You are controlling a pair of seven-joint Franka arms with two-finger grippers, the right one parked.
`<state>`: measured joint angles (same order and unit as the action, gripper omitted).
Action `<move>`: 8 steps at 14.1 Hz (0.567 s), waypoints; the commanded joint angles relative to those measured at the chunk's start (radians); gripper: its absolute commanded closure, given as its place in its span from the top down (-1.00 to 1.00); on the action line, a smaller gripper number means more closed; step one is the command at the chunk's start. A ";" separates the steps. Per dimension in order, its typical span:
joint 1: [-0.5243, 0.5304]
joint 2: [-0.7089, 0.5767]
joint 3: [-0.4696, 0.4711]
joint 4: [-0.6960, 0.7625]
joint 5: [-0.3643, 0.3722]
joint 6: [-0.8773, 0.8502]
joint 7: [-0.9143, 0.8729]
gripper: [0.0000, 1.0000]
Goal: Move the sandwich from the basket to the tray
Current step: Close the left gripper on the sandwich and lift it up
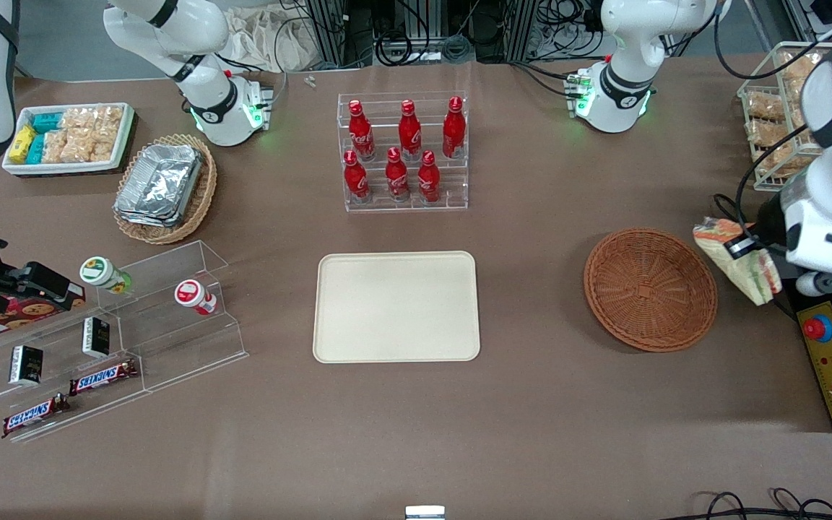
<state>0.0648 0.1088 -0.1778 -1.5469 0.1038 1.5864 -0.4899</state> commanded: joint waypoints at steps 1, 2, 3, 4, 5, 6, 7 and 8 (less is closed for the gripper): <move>-0.007 0.038 -0.110 0.097 0.004 -0.069 0.040 -0.92; -0.007 0.049 -0.174 0.102 0.002 -0.069 0.039 -0.92; -0.007 0.067 -0.233 0.103 0.002 -0.069 0.040 -0.93; -0.007 0.095 -0.291 0.103 0.004 -0.060 0.040 -0.95; -0.007 0.130 -0.351 0.109 0.004 -0.048 0.031 -0.95; -0.007 0.173 -0.397 0.120 0.004 -0.020 0.019 -0.95; -0.007 0.208 -0.437 0.119 0.005 0.013 -0.010 -0.96; -0.019 0.247 -0.462 0.117 0.013 0.067 -0.054 -0.95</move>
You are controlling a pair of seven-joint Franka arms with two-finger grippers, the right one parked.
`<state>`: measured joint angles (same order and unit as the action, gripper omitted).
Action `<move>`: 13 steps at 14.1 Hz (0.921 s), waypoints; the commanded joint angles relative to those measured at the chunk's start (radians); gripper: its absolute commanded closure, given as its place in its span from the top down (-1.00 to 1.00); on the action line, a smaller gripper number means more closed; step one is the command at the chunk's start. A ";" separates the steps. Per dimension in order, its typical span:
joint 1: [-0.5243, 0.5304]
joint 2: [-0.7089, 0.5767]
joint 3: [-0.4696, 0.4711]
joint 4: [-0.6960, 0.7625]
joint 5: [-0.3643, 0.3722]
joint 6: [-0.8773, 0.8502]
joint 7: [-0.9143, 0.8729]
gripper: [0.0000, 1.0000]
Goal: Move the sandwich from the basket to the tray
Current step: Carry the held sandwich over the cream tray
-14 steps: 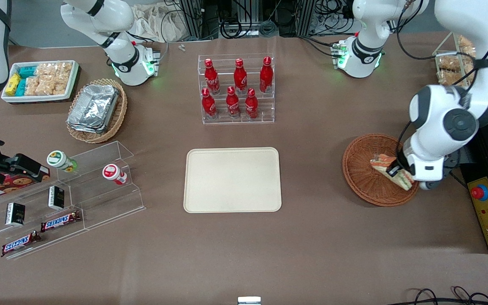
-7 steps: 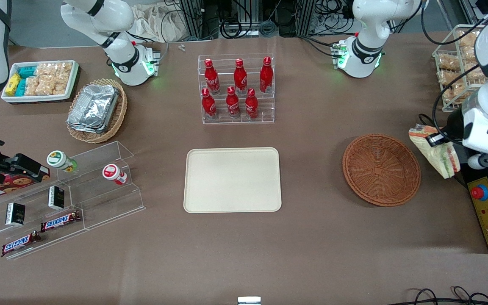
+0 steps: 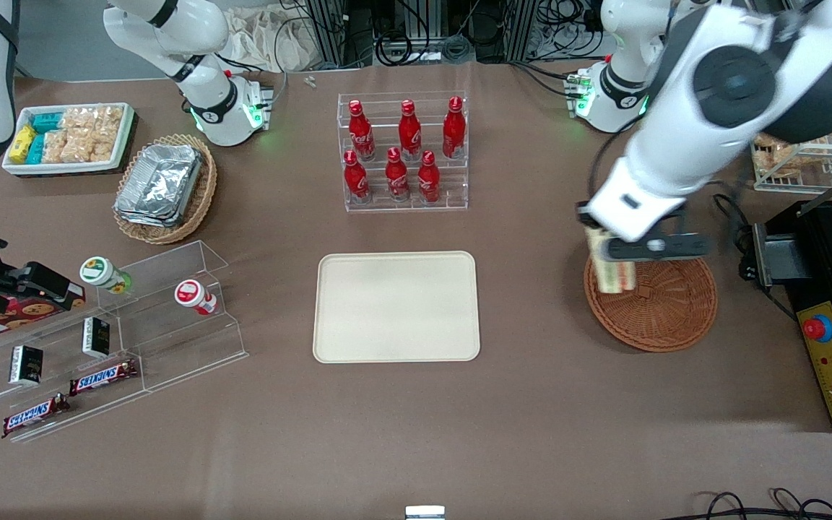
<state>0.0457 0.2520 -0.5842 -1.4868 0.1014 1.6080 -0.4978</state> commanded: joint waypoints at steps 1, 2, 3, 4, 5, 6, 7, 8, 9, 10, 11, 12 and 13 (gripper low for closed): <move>-0.032 0.137 -0.057 0.051 0.017 0.102 -0.080 -0.94; -0.071 0.174 -0.055 0.051 0.026 0.150 -0.099 -0.94; -0.105 0.214 -0.054 0.051 0.029 0.208 -0.116 -0.94; -0.128 0.261 -0.052 0.051 0.041 0.271 -0.137 -0.93; -0.138 0.303 -0.052 0.049 0.061 0.324 -0.158 -0.93; -0.151 0.347 -0.052 0.049 0.093 0.367 -0.169 -0.93; -0.176 0.378 -0.051 0.049 0.131 0.389 -0.185 -0.92; -0.190 0.404 -0.049 0.049 0.176 0.392 -0.201 -0.92; -0.196 0.430 -0.049 0.049 0.223 0.400 -0.215 -0.92; -0.196 0.453 -0.049 0.048 0.254 0.423 -0.225 -0.92; -0.198 0.476 -0.049 0.046 0.262 0.449 -0.226 -0.92; -0.202 0.498 -0.048 0.043 0.265 0.484 -0.226 -0.92; -0.210 0.518 -0.042 0.042 0.265 0.515 -0.226 -0.92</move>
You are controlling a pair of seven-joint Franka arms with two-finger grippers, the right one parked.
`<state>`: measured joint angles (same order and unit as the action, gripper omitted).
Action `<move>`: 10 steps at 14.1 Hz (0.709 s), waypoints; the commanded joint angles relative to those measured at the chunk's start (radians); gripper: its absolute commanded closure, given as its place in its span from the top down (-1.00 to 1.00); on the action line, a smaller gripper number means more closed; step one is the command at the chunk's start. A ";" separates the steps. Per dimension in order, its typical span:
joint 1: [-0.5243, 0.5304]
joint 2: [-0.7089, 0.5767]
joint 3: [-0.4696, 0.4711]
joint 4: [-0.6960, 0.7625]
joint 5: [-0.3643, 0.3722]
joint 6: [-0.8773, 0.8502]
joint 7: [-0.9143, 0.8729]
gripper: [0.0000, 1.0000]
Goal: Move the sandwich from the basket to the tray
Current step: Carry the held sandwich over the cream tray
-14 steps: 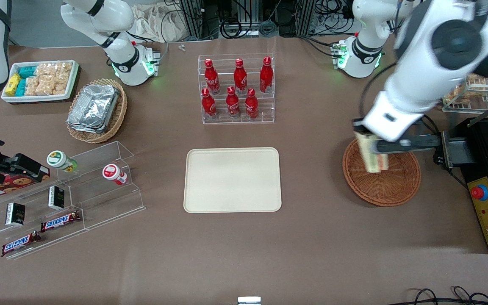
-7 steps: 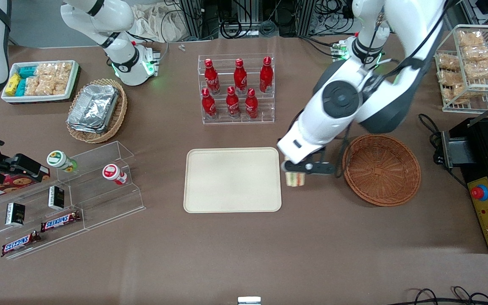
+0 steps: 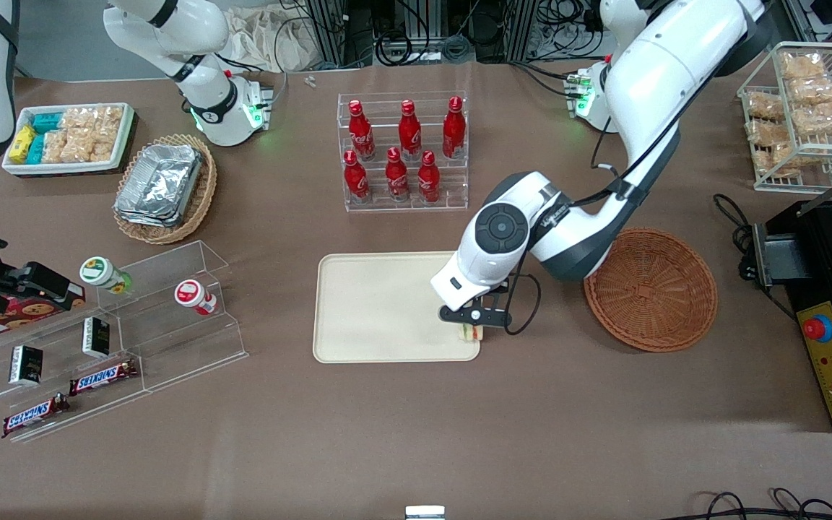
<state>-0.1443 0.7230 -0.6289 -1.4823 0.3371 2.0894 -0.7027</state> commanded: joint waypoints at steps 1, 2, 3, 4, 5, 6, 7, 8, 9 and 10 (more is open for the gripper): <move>-0.035 0.061 0.020 0.037 0.037 0.061 -0.026 -0.92; -0.061 0.075 0.043 0.037 0.065 0.079 -0.035 -0.92; -0.081 0.087 0.066 0.037 0.083 0.093 -0.037 -0.92; -0.096 0.102 0.077 0.039 0.088 0.101 -0.037 -0.92; -0.098 0.114 0.080 0.039 0.088 0.107 -0.037 -0.91; -0.098 0.124 0.080 0.039 0.088 0.116 -0.037 -0.90; -0.098 0.128 0.080 0.039 0.088 0.124 -0.037 -0.85; -0.098 0.131 0.080 0.039 0.083 0.124 -0.044 -0.55; -0.098 0.134 0.080 0.039 0.085 0.126 -0.079 0.51; -0.098 0.133 0.080 0.039 0.088 0.126 -0.102 0.98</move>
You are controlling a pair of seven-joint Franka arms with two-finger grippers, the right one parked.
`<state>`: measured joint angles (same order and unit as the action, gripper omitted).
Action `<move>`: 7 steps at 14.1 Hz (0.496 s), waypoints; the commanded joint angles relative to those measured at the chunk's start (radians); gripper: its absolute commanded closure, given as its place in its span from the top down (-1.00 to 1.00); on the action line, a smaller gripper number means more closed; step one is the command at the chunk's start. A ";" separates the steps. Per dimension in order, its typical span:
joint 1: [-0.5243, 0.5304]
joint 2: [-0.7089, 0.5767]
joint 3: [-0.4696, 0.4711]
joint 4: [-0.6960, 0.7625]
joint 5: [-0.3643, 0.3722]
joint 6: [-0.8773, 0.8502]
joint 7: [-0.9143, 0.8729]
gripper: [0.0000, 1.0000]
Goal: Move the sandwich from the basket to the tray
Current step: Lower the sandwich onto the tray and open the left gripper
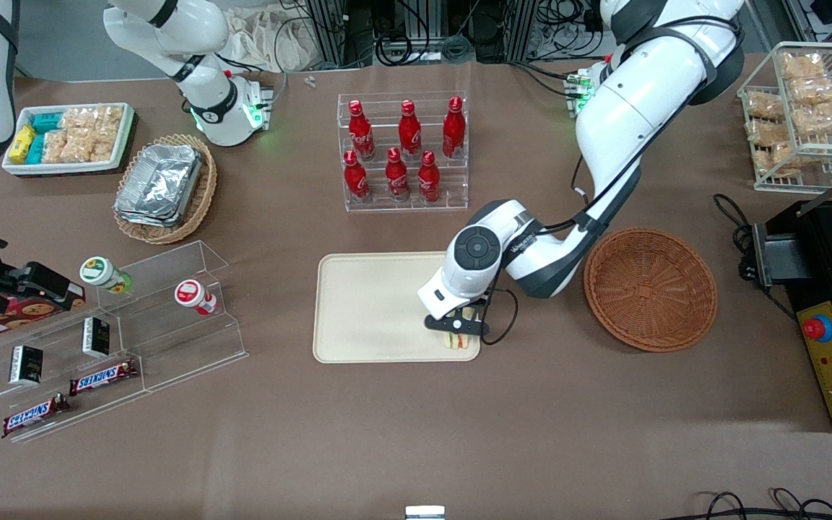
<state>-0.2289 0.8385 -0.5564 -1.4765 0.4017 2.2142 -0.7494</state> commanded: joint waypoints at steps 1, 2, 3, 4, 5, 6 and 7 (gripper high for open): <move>-0.013 0.016 0.007 0.036 0.022 0.001 -0.059 0.99; -0.012 0.014 0.007 0.038 0.022 0.001 -0.060 1.00; -0.012 0.008 0.007 0.039 0.014 0.001 -0.062 1.00; -0.007 0.001 0.007 0.041 0.017 -0.001 -0.085 1.00; -0.003 -0.010 0.007 0.041 0.019 -0.001 -0.118 1.00; -0.004 -0.028 0.007 0.041 0.020 -0.002 -0.142 1.00; -0.003 -0.048 0.006 0.041 0.017 -0.005 -0.149 1.00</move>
<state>-0.2268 0.8316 -0.5542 -1.4396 0.4021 2.2144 -0.8466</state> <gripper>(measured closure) 0.185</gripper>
